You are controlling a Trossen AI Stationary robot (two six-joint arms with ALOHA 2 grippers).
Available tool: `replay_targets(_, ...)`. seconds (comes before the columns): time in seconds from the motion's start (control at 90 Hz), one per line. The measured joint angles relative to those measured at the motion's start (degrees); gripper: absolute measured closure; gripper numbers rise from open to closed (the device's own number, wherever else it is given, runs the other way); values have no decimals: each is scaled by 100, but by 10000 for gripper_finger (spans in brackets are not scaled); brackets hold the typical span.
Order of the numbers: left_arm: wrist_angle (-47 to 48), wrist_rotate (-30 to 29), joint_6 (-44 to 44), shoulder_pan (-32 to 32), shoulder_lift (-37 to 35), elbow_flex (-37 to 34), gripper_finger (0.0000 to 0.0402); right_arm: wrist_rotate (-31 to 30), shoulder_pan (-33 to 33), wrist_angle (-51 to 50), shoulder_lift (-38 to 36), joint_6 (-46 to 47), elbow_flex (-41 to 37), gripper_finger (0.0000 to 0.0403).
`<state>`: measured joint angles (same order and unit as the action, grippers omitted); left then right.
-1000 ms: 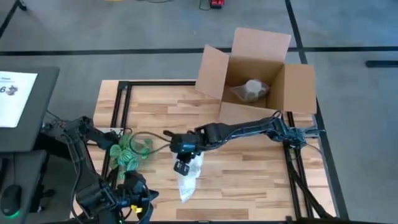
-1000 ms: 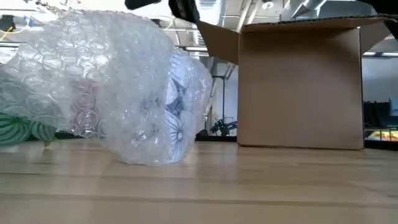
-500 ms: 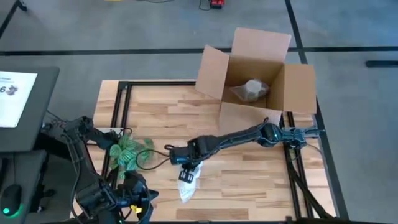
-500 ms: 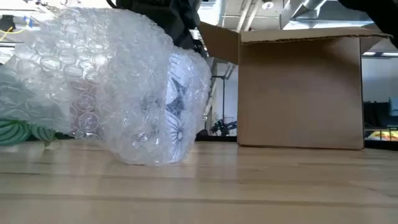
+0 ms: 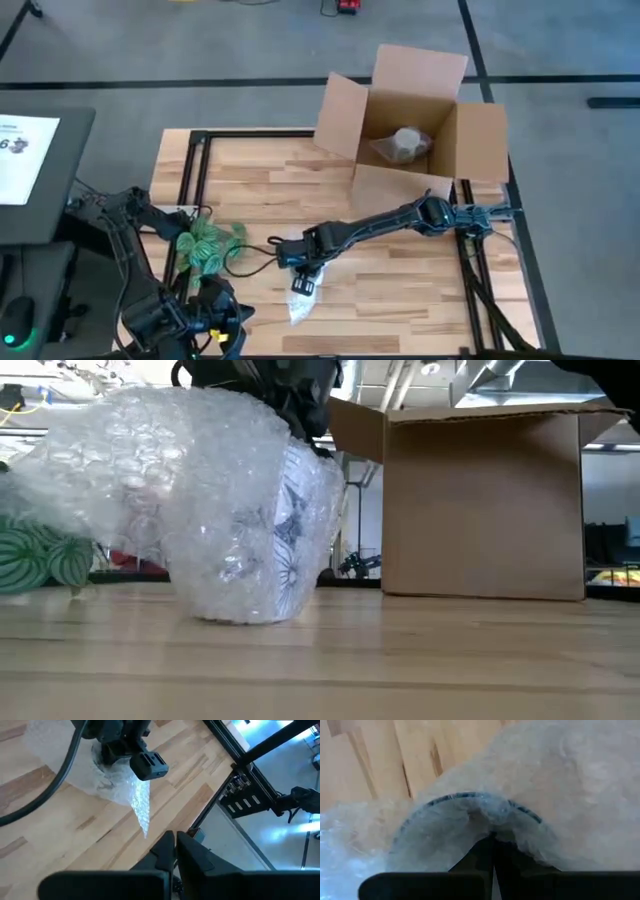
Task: Wrap mug
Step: Wrap the blue mug with bubble wrap
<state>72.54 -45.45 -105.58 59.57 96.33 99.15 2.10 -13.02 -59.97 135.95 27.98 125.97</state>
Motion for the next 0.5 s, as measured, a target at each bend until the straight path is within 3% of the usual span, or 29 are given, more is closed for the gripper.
replay_targets(0.356,10,0,-4,0,0,0,402,203,3,-577,-708,126,700,403)
replay_targets(0.5,0,2,-4,0,0,0,402,743,-41,-589,-808,309,697,403)
